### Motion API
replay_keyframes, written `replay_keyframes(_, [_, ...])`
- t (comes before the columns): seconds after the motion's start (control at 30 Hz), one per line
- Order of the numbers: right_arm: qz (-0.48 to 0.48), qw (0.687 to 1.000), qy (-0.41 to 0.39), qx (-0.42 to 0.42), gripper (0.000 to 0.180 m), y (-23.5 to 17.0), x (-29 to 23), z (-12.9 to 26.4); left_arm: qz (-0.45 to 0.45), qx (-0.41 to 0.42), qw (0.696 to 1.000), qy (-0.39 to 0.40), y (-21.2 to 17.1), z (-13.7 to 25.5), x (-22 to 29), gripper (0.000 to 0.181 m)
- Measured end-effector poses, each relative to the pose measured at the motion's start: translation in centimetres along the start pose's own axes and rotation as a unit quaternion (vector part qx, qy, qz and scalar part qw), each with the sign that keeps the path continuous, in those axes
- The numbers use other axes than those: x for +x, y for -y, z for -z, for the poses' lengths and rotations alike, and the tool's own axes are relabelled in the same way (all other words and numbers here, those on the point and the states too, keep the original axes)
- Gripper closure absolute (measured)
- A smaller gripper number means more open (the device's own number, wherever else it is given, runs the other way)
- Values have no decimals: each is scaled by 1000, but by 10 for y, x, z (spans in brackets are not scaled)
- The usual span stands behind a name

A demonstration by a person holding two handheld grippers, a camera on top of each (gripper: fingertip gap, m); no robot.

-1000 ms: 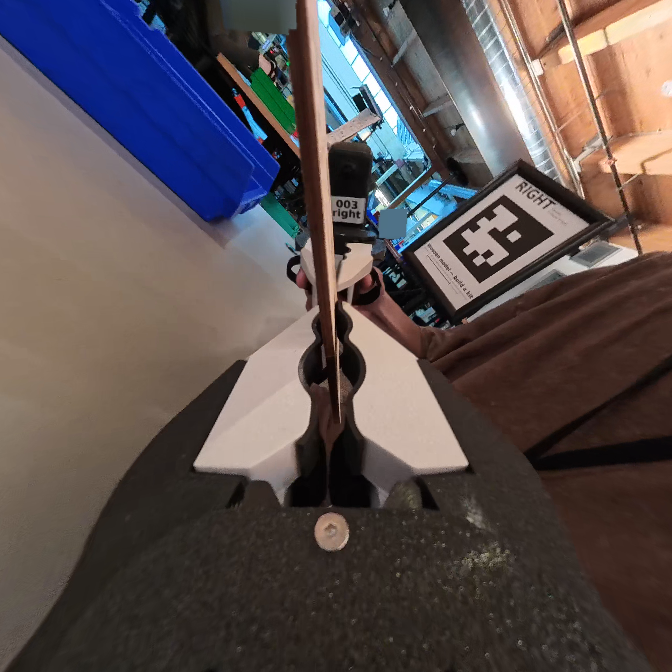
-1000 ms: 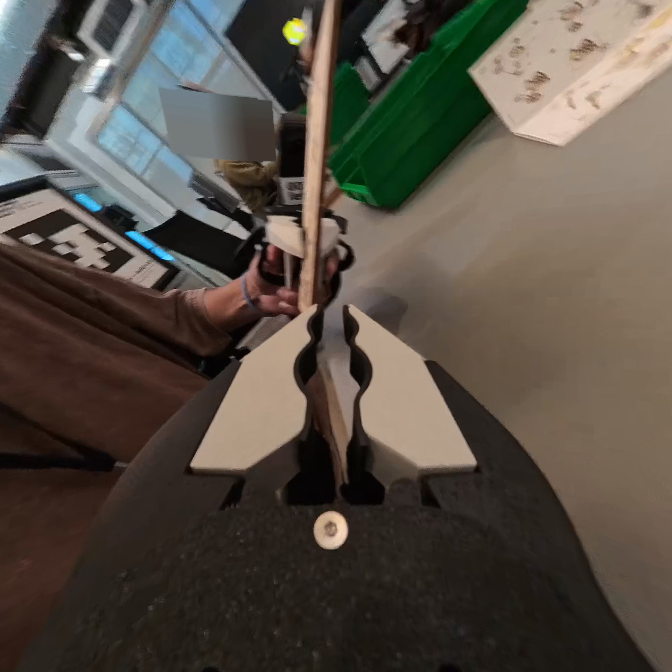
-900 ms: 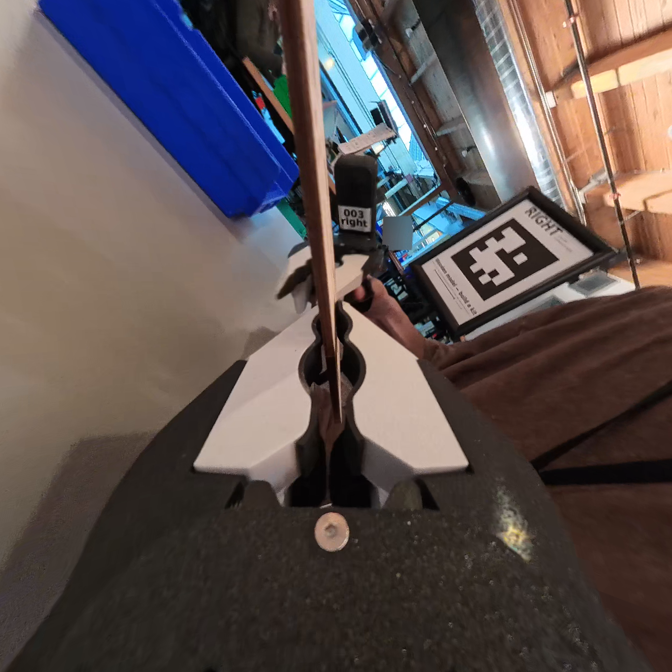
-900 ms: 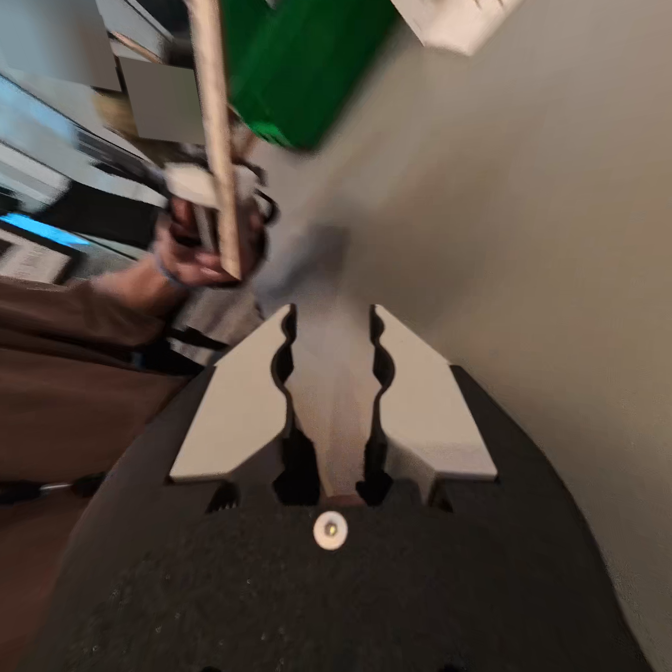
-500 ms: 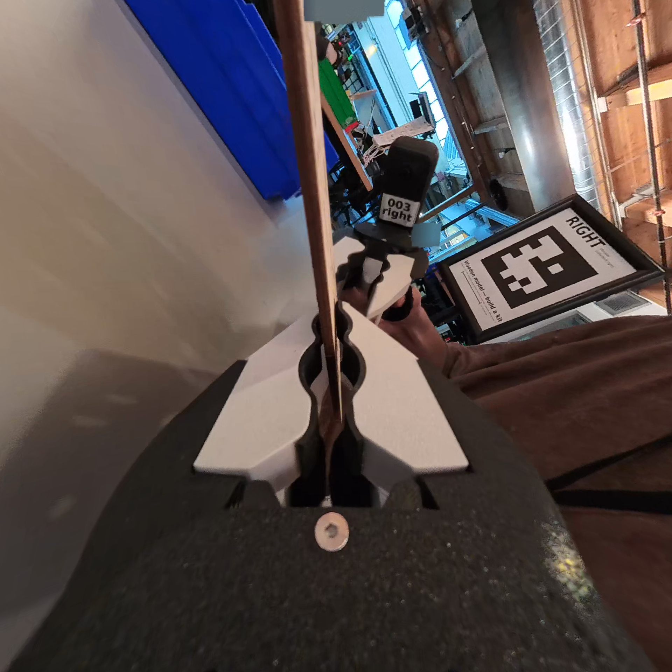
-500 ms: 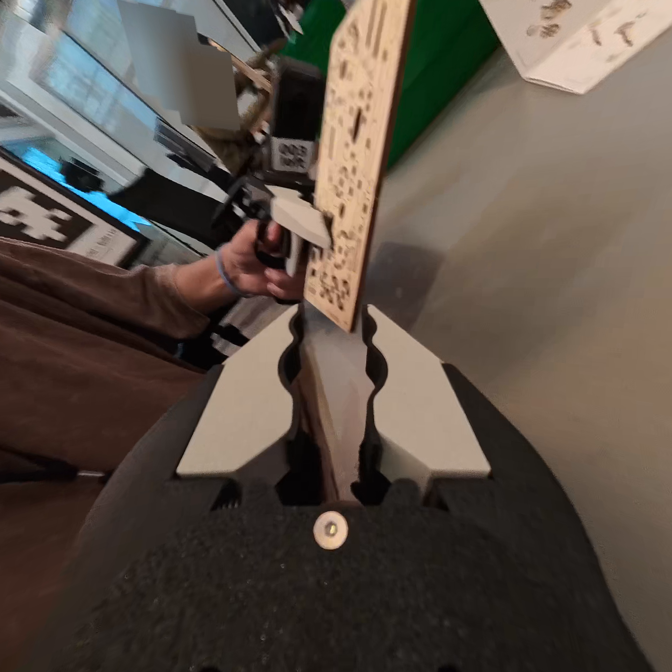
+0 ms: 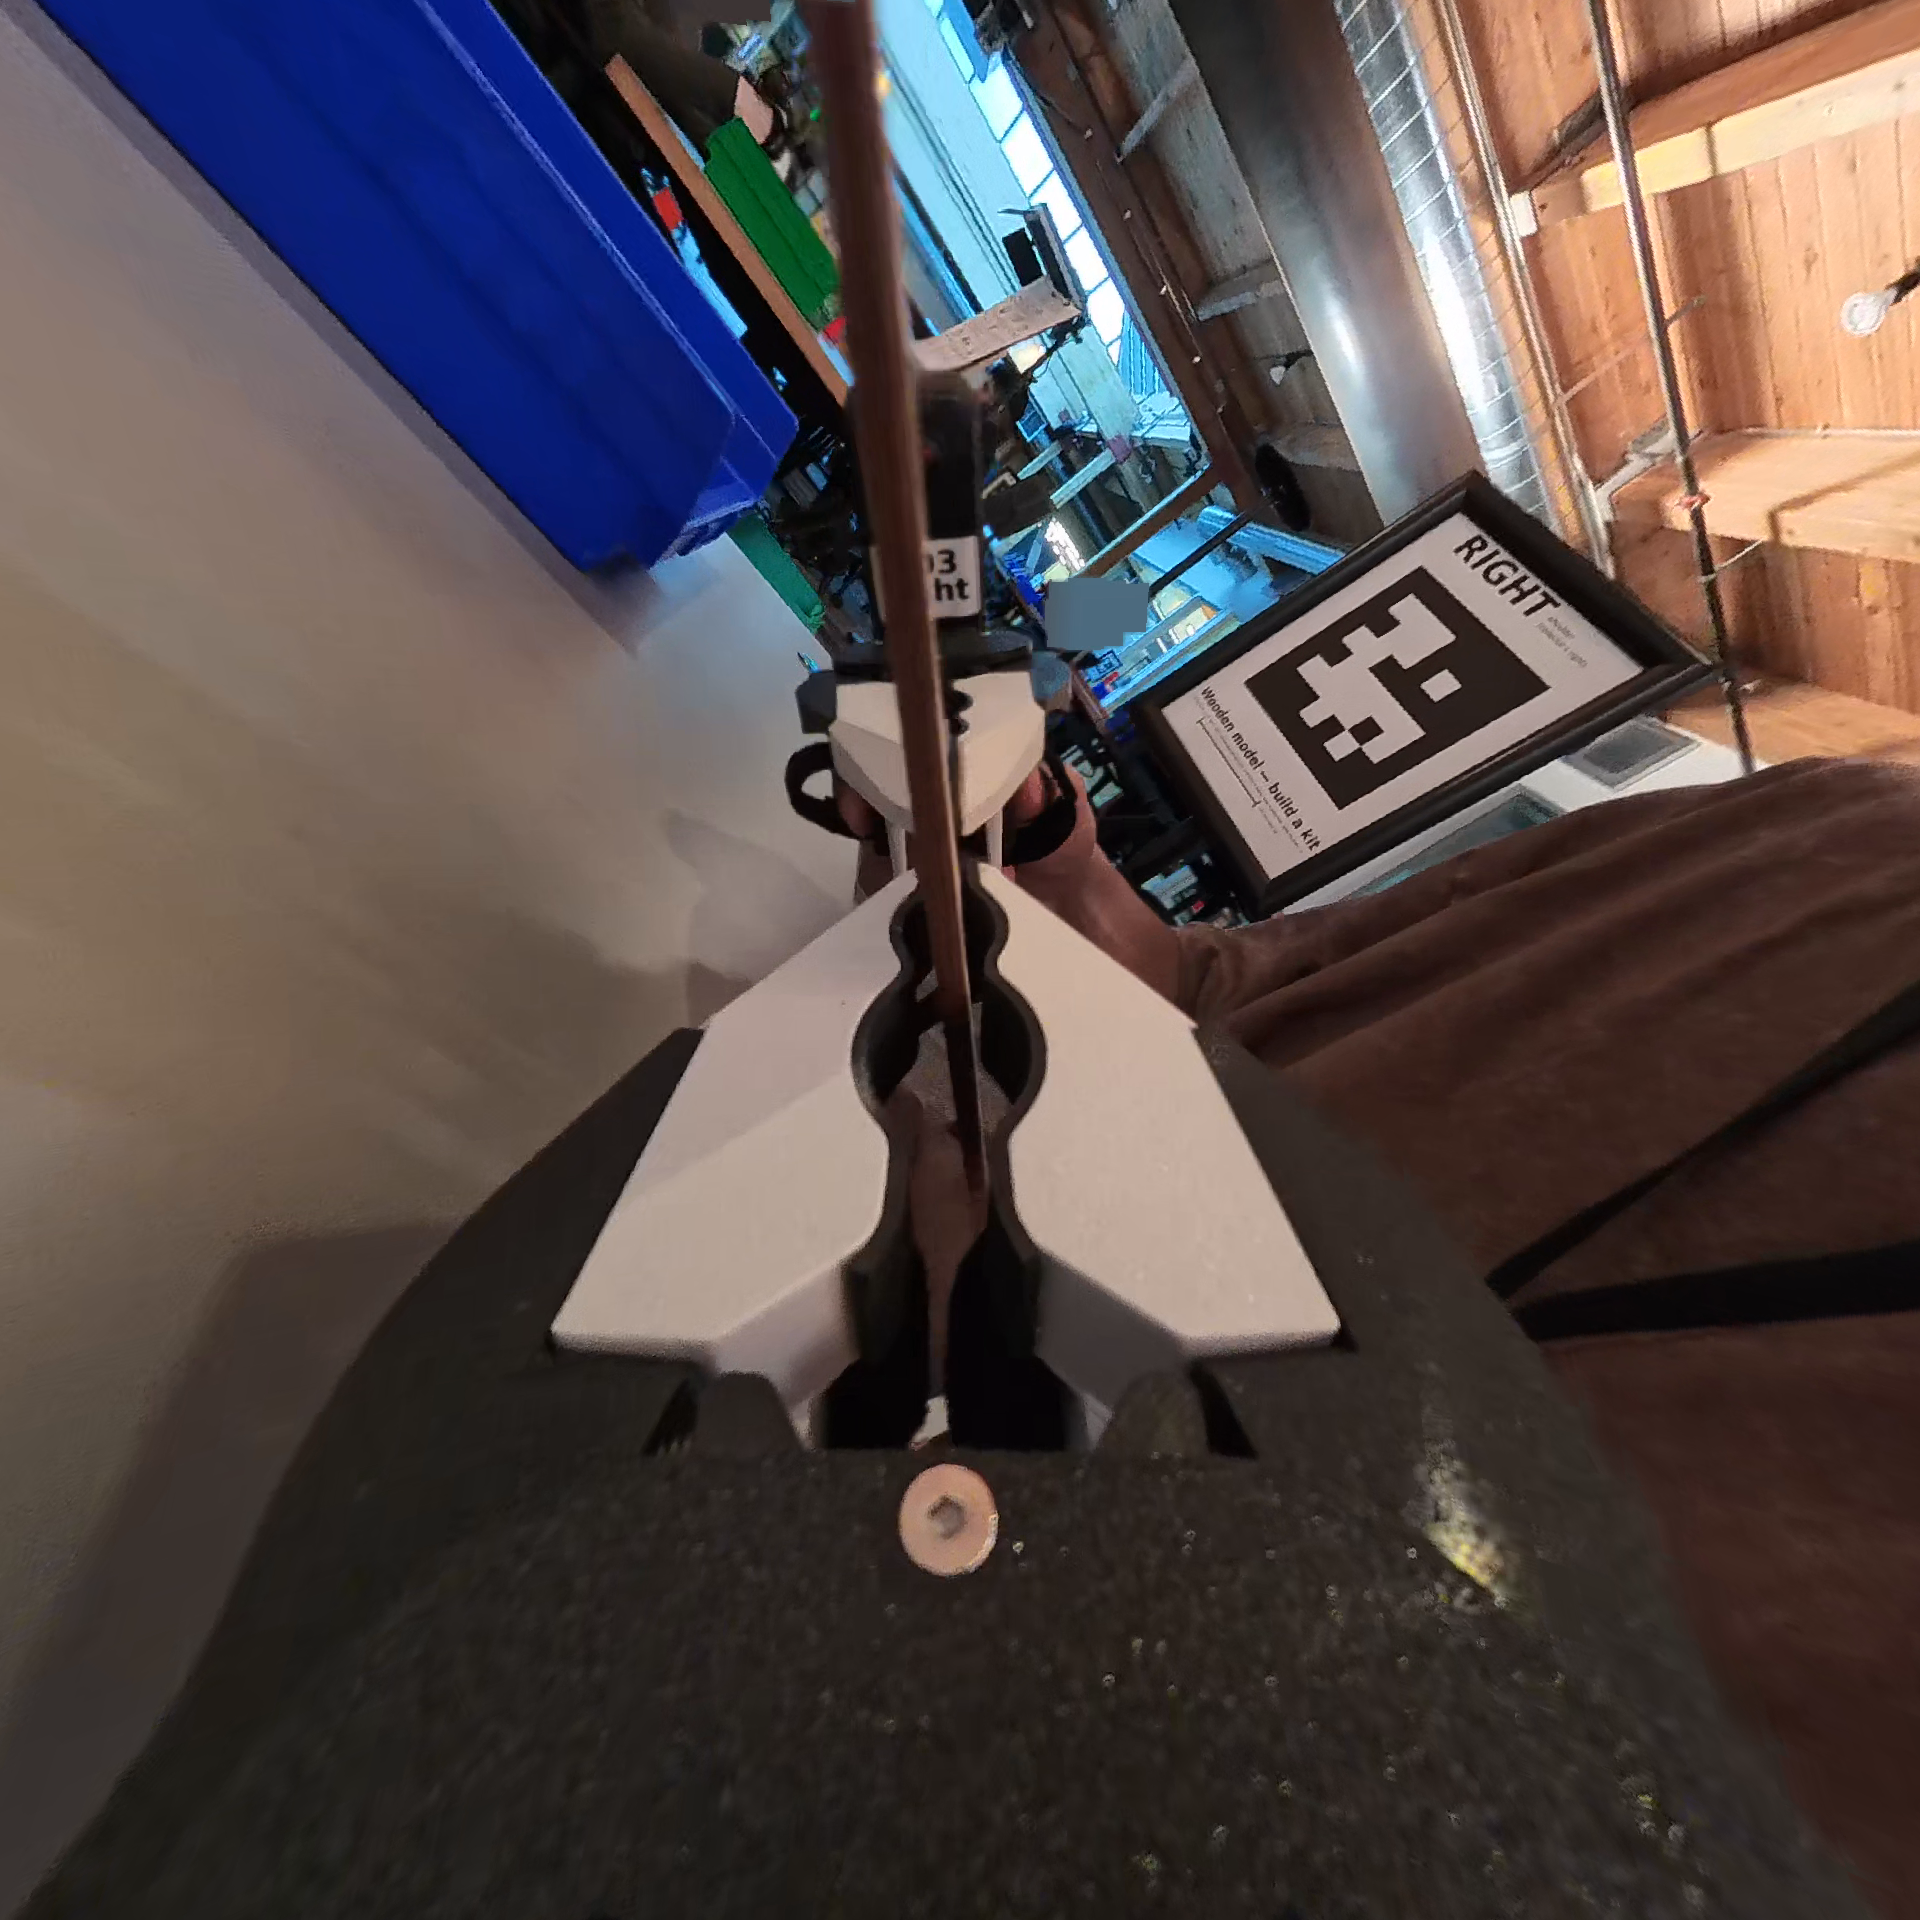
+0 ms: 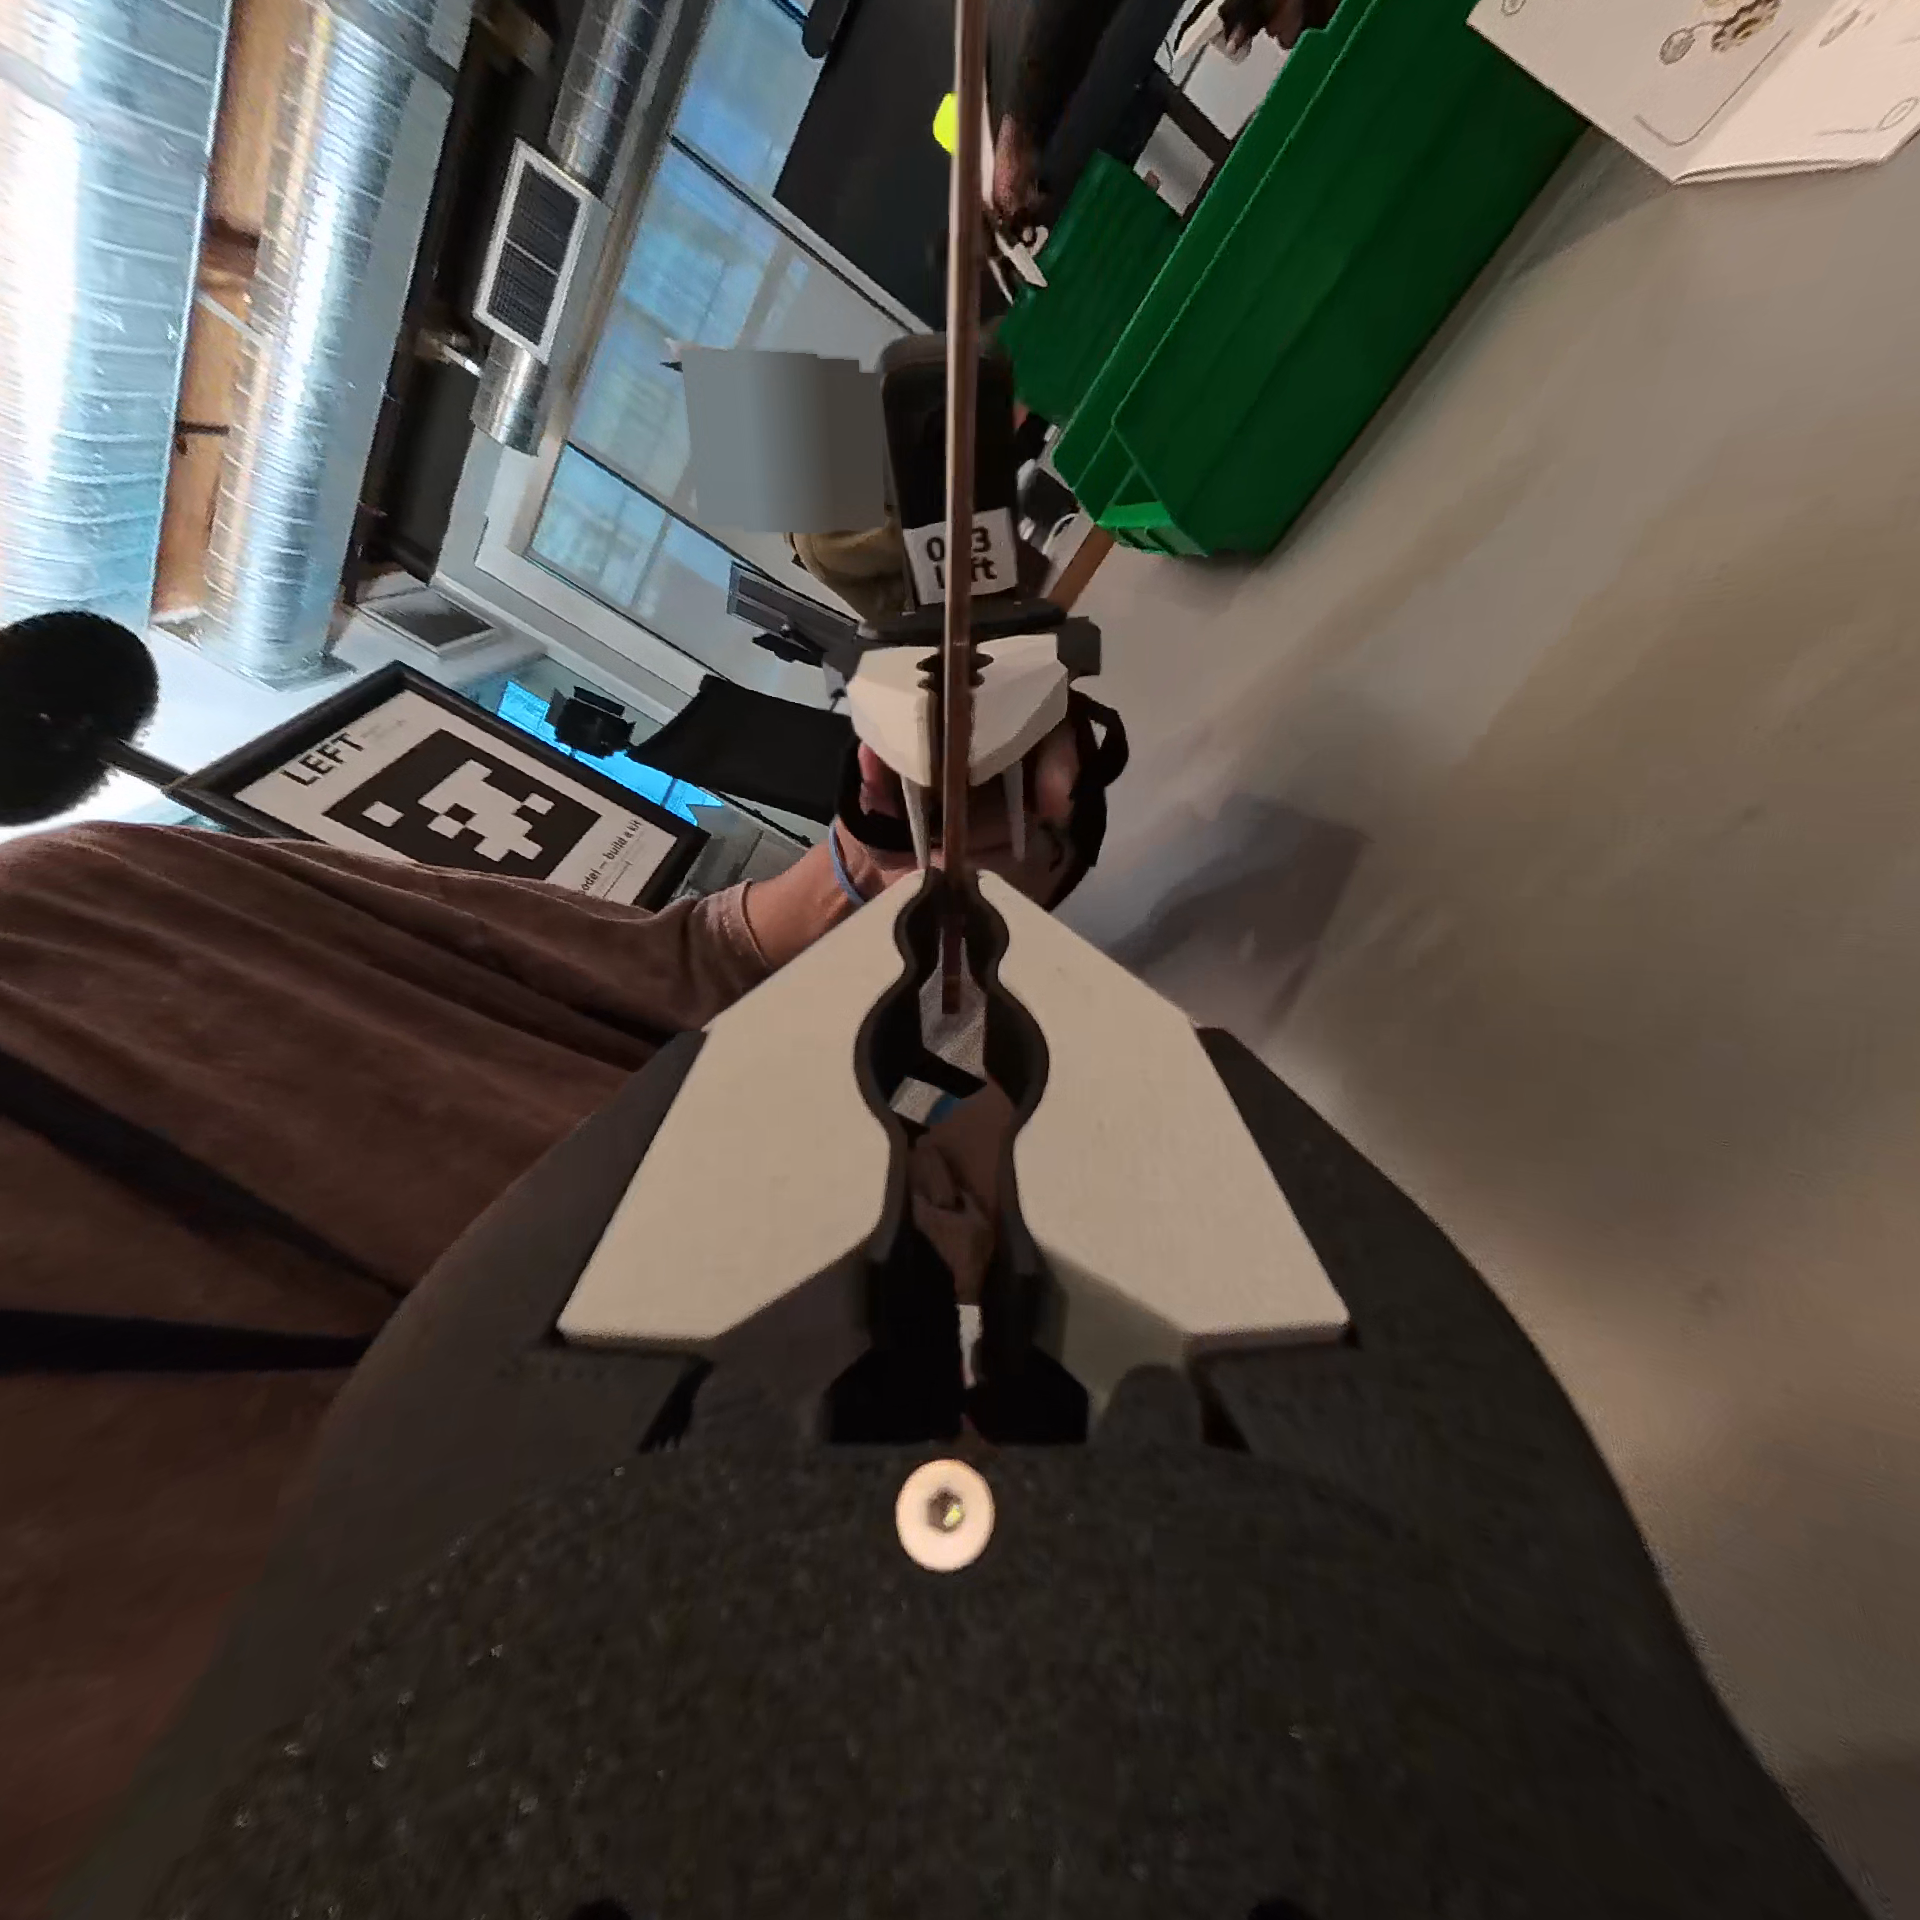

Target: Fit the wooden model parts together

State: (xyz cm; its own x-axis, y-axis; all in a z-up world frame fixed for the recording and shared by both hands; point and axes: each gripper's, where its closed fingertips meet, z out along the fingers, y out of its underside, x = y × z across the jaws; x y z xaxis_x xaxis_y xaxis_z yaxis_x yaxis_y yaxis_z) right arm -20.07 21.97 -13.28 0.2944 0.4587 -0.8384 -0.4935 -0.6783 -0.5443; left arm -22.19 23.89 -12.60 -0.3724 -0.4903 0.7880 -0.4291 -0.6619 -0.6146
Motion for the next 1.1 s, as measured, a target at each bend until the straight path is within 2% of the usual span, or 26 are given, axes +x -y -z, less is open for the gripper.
replay_keyframes(0.13, [-1, 1000, -19, 4, 177, 1, 8, 7, 6, 30, 999, 15, 14, 15, -5, 163])
replay_keyframes(0.27, [0, 999, -31, -11, 176, -4, 12, 3, 11, 56, 998, 36, 23, 26, -15, 179])
replay_keyframes(0.33, [32, 998, -54, -15, 174, -2, 16, 3, 7, 52, 998, 43, 23, 26, -15, 180])
replay_keyframes(0.43, [58, 996, -64, 13, 145, 15, 12, -4, 2, 38, 998, 46, 18, 21, -14, 180])
replay_keyframes(0.47, [65, 995, -69, 7, 144, 16, 12, -9, 0, 29, 999, 43, 14, 18, -13, 180])
replay_keyframes(0.67, [115, 986, -116, -21, 168, 12, 14, -22, -8, -3, 999, 42, -1, 2, -11, 179])
replay_keyframes(0.93, [148, 974, -164, -45, 167, 7, 21, -17, -37, -8, 996, 76, -5, -1, -16, 180])
replay_keyframes(1.1, [133, 975, -173, -40, 167, 5, 27, -15, -50, -10, 994, 97, -7, -3, -21, 180])
